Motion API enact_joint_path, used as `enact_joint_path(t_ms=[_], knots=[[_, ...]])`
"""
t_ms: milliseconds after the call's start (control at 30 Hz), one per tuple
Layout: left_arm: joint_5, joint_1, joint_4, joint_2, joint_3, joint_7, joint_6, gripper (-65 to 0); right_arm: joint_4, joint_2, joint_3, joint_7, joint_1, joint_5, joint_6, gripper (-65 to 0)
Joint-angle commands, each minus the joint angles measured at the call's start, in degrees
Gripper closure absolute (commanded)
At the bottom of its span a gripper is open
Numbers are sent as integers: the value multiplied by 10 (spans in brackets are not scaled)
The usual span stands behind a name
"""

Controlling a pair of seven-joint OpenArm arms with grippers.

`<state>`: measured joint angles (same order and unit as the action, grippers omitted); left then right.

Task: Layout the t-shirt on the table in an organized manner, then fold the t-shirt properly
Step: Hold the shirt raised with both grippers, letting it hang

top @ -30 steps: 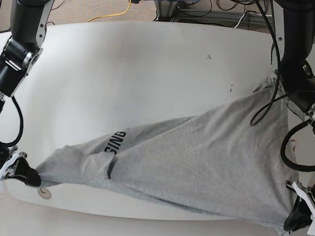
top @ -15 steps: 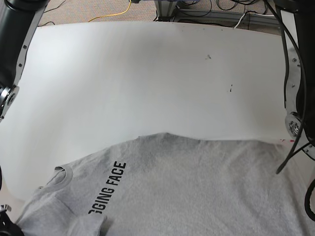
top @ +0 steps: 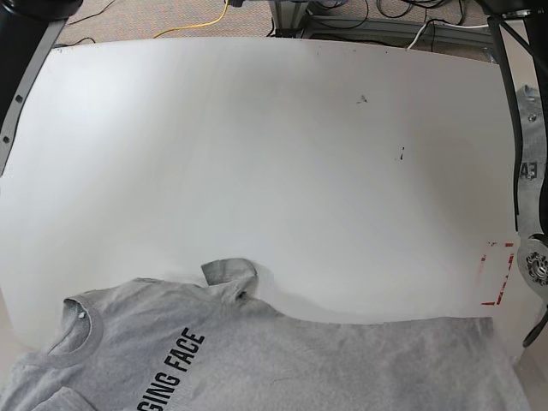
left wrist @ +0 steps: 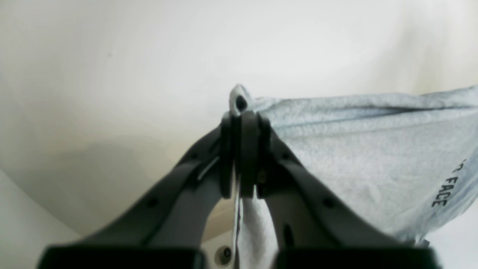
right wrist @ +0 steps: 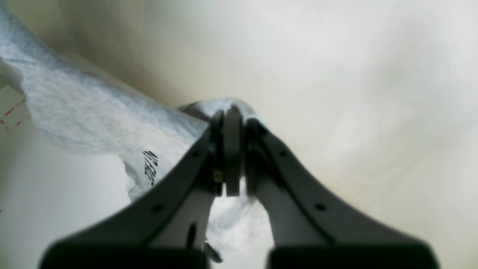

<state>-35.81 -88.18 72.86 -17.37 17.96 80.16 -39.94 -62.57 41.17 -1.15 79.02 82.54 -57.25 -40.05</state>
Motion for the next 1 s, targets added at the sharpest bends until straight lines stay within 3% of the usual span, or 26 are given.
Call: enact_joint_path(t_ms=[0, 567, 967], knots=[[-3, -12, -5, 1, -1, -10, -1, -3, -4, 7, -1, -14, 24, -5, 1, 0], [-5, -11, -1, 1, -1, -8, -1, -3, -5, 8, -1, -1, 22, -5, 1, 0], [-5, 80, 52, -2, 0, -2, -1, -3, -23, 26, -6, 10, -36, -7, 1, 0]])
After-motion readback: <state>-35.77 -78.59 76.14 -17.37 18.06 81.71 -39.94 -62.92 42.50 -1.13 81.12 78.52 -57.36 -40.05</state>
